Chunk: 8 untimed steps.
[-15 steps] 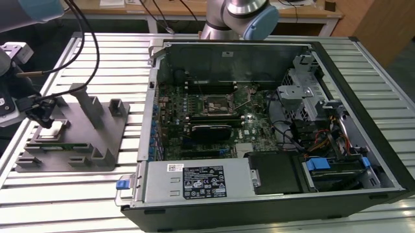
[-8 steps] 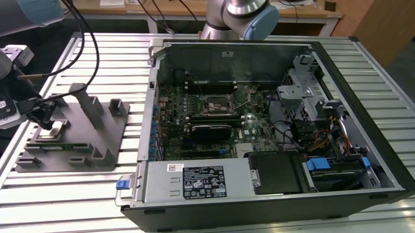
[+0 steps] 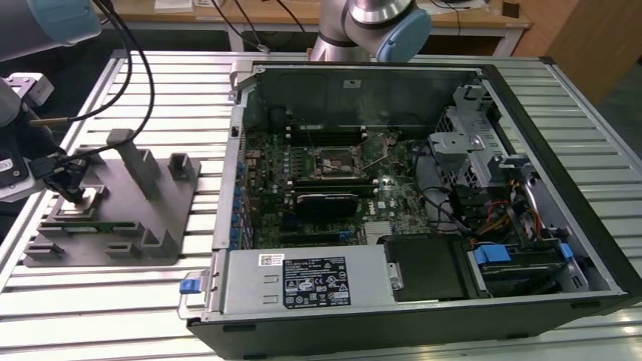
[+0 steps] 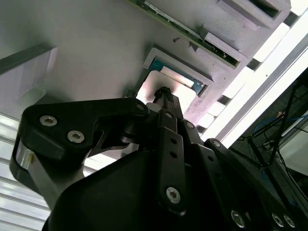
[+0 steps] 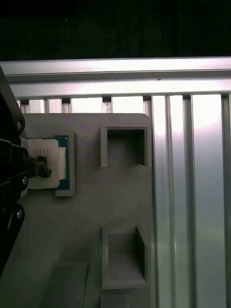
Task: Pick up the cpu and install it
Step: 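Pick up the cpu and move it towards the insertion slot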
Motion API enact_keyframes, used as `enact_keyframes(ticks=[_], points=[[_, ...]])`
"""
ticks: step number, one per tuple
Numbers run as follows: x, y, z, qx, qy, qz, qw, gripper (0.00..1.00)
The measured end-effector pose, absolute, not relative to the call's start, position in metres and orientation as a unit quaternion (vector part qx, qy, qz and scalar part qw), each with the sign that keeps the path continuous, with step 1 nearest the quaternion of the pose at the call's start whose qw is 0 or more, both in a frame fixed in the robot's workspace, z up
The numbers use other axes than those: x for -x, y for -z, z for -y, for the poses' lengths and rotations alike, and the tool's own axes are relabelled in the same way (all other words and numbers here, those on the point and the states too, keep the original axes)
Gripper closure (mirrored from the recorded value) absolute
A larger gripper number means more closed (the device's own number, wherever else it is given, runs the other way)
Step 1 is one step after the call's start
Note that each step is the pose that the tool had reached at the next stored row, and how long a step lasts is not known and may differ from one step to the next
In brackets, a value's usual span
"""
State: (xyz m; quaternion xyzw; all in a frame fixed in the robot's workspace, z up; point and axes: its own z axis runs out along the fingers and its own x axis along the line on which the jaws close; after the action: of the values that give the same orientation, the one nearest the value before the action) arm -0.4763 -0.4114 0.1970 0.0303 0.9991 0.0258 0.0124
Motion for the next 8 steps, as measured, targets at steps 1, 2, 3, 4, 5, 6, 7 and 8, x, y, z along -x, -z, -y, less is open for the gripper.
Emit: enact_keyframes(ticks=[1,2,3,4,5,6,7,8], points=[[0.4763,-0.1966,0.4114,-0.03,-0.026,-0.999,0.013,0.89],[0.4763,-0.1957,0.4114,-0.03,-0.026,-0.999,0.013,0.89],[0.4763,-0.1951,0.4114,-0.03,-0.026,-0.999,0.013,0.89],[0.4763,-0.195,0.4114,-0.03,-0.026,-0.999,0.012,0.89],[0.4763,-0.195,0.4114,-0.03,-0.026,-0.999,0.012,0.89],[0.4763,-0.195,0.4114,-0.03,-0.026,-0.999,0.012,0.89],[0.4764,-0.195,0.4114,-0.03,-0.026,-0.999,0.012,0.89],[0.4763,-0.195,0.4114,-0.03,-0.026,-0.999,0.012,0.89]])
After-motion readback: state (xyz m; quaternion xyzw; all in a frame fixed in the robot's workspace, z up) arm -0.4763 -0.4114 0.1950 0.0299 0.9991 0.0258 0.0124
